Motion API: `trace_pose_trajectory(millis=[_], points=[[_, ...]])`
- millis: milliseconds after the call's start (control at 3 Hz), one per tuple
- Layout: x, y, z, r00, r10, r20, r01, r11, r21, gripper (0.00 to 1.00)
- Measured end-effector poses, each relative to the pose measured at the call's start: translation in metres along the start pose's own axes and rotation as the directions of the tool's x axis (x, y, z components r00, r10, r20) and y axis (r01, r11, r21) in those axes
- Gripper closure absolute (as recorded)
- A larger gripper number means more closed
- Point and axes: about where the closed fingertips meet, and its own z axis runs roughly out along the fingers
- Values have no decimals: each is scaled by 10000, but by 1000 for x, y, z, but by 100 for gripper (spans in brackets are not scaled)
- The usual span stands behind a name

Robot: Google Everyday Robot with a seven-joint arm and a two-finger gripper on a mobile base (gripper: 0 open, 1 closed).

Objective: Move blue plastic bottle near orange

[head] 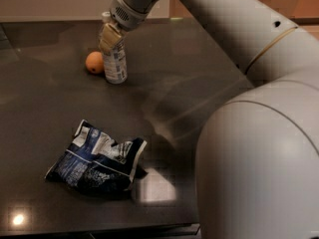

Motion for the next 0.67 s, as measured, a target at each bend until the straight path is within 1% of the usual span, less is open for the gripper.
trace_pose_trajectory(millis=[333, 667], points=[[0, 1, 3, 10000, -9, -24, 9, 10000, -37, 0], [0, 1, 3, 10000, -9, -25, 9, 10000, -38, 0]])
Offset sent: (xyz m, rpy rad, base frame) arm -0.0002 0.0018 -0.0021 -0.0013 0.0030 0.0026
